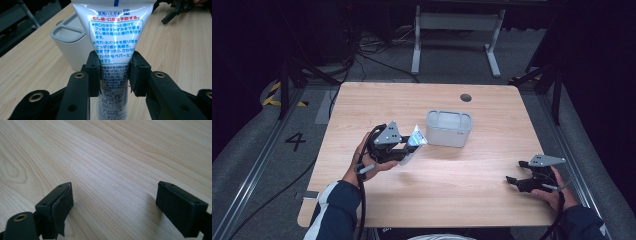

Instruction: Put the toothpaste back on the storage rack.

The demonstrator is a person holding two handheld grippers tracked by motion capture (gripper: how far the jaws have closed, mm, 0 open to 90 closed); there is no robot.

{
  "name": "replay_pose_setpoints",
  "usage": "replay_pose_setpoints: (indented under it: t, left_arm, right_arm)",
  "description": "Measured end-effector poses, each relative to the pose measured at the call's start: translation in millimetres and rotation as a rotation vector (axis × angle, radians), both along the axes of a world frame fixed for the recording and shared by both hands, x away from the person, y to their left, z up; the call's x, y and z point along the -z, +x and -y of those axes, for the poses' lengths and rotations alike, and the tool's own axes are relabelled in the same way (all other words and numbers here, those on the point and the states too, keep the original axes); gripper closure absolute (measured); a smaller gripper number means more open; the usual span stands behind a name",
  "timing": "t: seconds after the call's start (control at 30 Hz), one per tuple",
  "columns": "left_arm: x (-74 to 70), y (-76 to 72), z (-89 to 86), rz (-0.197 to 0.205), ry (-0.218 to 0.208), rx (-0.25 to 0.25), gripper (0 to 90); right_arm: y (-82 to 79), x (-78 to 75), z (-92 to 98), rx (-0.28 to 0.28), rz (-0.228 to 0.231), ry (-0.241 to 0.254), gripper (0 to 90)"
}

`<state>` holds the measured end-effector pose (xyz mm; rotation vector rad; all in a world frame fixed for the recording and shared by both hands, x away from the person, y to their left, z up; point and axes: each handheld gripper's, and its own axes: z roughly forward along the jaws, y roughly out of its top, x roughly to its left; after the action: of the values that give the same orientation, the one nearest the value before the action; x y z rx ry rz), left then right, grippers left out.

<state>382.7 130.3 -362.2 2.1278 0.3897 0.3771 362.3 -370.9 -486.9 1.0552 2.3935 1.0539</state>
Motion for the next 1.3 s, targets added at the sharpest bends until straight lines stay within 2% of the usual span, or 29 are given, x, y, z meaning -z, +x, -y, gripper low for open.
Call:
replay_pose_setpoints:
  t: [0.27, 0.37, 0.7, 0.9, 1.1, 1.2, 1.3]
  left_arm:
    - [-7.8, 3.0, 5.1, 0.012, -0.044, -0.001, 66.2]
    - [-9.9, 2.5, 6.7, 0.013, -0.081, -0.020, 66.2]
    - [-20.8, 5.2, 6.7, 0.027, -0.117, -0.030, 66.0]
    - [-31.8, 9.6, 11.4, 0.048, -0.126, -0.005, 66.1]
    - [-39.2, 12.9, 16.1, 0.056, -0.147, -0.004, 66.0]
    - [-42.8, 16.0, 18.7, 0.065, -0.173, -0.022, 66.1]
    - [-45.2, 18.3, 21.0, 0.064, -0.172, -0.020, 66.0]
  right_arm:
    - [-0.1, 0.0, 0.0, 0.001, 0.000, 0.000, 14.5]
    - [-0.1, 0.0, 0.0, 0.000, 0.000, 0.000, 14.5]
    - [-0.1, 0.0, 0.0, 0.001, 0.000, 0.000, 14.5]
    - [0.0, 0.0, 0.0, 0.000, 0.000, 0.000, 14.5]
    - [-0.1, 0.0, 0.0, 0.000, 0.000, 0.000, 14.5]
    - [-0.1, 0.0, 0.0, 0.000, 0.000, 0.000, 14.5]
    - [0.0, 0.0, 0.0, 0.000, 0.000, 0.000, 14.5]
